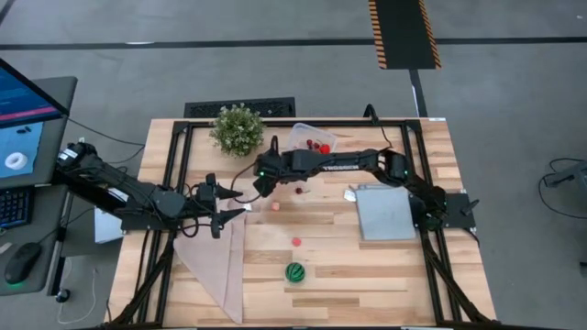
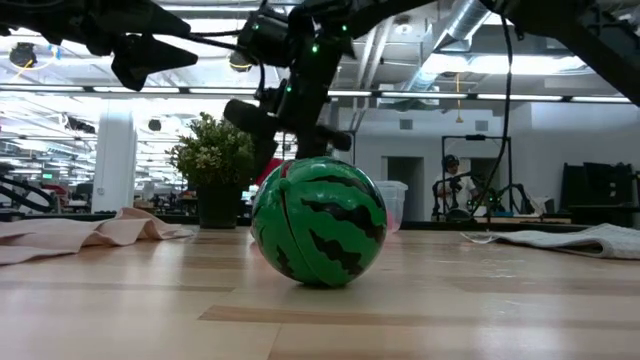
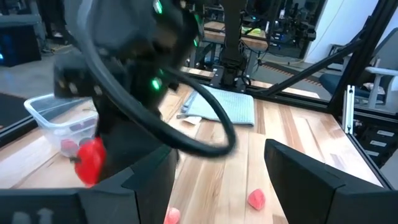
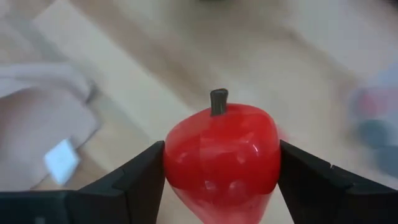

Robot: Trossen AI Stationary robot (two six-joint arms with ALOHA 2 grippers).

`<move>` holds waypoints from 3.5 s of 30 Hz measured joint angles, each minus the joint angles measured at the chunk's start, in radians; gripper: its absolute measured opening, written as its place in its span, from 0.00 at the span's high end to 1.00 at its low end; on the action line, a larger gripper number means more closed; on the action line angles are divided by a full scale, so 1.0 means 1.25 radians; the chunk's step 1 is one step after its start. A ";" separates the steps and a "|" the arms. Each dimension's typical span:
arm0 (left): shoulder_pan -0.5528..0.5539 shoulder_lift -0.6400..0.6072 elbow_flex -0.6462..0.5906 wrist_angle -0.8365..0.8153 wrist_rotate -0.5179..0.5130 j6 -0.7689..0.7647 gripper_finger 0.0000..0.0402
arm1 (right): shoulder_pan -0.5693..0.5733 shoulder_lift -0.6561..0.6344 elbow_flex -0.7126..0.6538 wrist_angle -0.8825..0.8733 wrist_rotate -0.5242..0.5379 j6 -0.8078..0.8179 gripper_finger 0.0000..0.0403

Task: Pick and placing Produce into tupperware
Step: Put the apple into the transparent bin, then put the red cherry into the transparent bin

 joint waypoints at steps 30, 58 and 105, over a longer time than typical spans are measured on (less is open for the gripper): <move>0.000 0.000 0.000 -0.027 -0.001 -0.008 0.41 | -0.206 0.000 0.145 -0.398 0.085 -0.053 0.17; 0.000 0.000 0.000 -0.029 -0.002 -0.005 0.41 | -0.024 -0.010 0.144 -0.505 0.076 -0.165 0.15; 0.000 0.001 0.000 -0.024 0.007 -0.012 0.41 | 0.000 0.001 -0.012 -0.309 -0.214 -0.186 0.20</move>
